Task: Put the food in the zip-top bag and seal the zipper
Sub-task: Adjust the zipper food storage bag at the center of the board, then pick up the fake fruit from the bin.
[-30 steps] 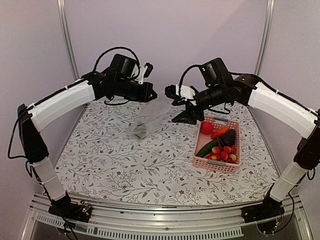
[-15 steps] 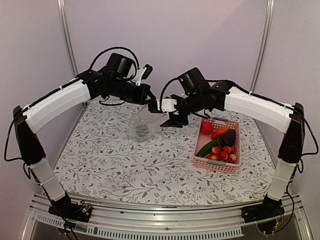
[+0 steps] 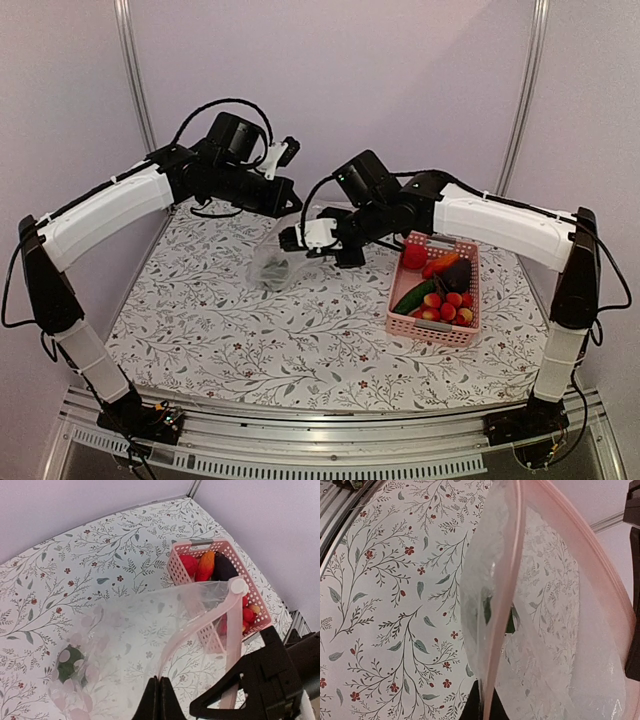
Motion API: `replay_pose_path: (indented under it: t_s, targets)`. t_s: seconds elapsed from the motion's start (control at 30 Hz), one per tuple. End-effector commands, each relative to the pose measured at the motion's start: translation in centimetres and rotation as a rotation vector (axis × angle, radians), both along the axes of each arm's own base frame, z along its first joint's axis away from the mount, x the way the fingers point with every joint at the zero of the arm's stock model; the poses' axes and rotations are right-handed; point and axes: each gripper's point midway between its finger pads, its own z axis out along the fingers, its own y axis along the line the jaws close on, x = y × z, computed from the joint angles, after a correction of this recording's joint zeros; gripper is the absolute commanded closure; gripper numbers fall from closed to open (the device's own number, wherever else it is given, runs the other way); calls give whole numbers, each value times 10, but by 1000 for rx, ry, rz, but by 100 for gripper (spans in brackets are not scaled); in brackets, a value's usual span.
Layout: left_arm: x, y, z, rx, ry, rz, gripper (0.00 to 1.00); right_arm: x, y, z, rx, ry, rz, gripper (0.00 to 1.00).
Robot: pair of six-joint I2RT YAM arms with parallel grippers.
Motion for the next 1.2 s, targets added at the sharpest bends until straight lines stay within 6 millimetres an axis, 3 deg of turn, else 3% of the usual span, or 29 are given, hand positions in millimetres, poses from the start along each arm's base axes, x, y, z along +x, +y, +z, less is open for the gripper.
replay_pose_path:
  t_s: [0.0,0.13,0.23,0.43,0.6,0.73,0.8,0.9,1.0,1.17]
  targets:
    - [12,21,-4,91,-45,67,100,-25,-15,31,10,29,41,100]
    - [22,35,5,146,-101,126,100,-49,-30,17,-52,91,83,100]
    - [24,35,11,151,-122,125,100,-59,-37,9,-81,116,95,100]
    - [25,32,11,138,-112,117,100,-66,-38,18,-68,150,97,100]
    - [25,41,21,163,-152,133,100,-70,-33,50,13,143,104,89]
    - [28,56,34,221,-201,161,100,-70,-31,85,120,115,87,61]
    - [30,67,39,266,-229,182,100,-72,-35,110,193,128,78,55]
    - [35,87,48,347,-275,228,100,-69,-50,151,302,149,66,51]
    - [34,94,56,364,-306,238,100,-54,-73,174,381,186,19,49]
    - [33,82,55,295,-330,206,100,0,-122,175,459,273,-149,50]
